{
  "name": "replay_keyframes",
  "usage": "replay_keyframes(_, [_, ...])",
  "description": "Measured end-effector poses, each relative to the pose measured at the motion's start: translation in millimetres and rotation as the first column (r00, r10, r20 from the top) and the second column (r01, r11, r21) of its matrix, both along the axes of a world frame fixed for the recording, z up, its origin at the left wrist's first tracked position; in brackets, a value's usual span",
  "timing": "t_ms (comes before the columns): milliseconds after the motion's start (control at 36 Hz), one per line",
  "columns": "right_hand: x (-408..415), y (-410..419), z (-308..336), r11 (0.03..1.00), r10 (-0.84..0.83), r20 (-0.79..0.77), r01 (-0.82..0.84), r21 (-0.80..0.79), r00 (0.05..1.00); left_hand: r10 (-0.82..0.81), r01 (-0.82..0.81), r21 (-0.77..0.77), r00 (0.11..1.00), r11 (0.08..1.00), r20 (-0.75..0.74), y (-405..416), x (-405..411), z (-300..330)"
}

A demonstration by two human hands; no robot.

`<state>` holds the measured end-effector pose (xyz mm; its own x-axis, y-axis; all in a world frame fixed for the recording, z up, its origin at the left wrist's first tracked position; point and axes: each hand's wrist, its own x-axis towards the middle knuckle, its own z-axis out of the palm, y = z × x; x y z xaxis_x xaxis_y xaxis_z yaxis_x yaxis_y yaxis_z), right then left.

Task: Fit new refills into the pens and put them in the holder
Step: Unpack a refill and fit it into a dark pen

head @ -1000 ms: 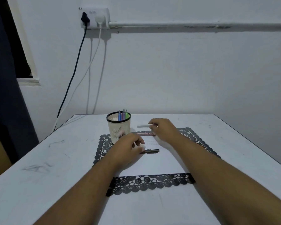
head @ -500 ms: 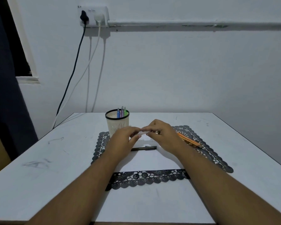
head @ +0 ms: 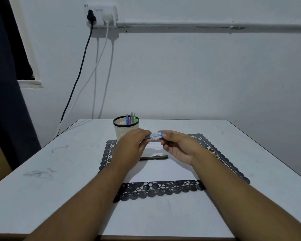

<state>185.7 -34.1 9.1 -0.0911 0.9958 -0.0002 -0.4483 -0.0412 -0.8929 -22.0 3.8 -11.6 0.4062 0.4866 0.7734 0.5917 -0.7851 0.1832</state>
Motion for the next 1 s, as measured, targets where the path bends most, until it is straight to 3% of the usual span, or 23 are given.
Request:
replay_keyframes(167, [-5, 0, -1, 0.996, -0.047, -0.062, 0.042, -0.078, 0.997, -0.01, 0.009, 0.02, 1.0, 1.0, 0.002, 3, -1, -3])
replay_keyframes(361, [-7, 1, -1, 0.993, -0.12, 0.139, 0.12, 0.009, 0.983, 0.059, -0.058, -0.045, 0.998, 0.997, 0.022, 2, 0, -2])
replay_keyframes(556, [-5, 2, -3, 0.989, -0.146, 0.164, 0.148, -0.003, 0.976, 0.04, -0.037, -0.092, 0.999, 0.995, 0.034, -2, 2, 2])
replay_keyframes(778, [-12, 0, -3, 0.987, -0.073, -0.016, 0.07, -0.143, 0.997, -0.065, 0.225, -0.354, 0.909, 0.908, 0.411, -16, 9, 8])
replay_keyframes(1000, [-18, 1, -7, 0.975, -0.062, -0.125, 0.033, -0.219, 0.99, -0.138, 0.4, -0.436, 0.843, 0.806, 0.52, -14, 8, 6])
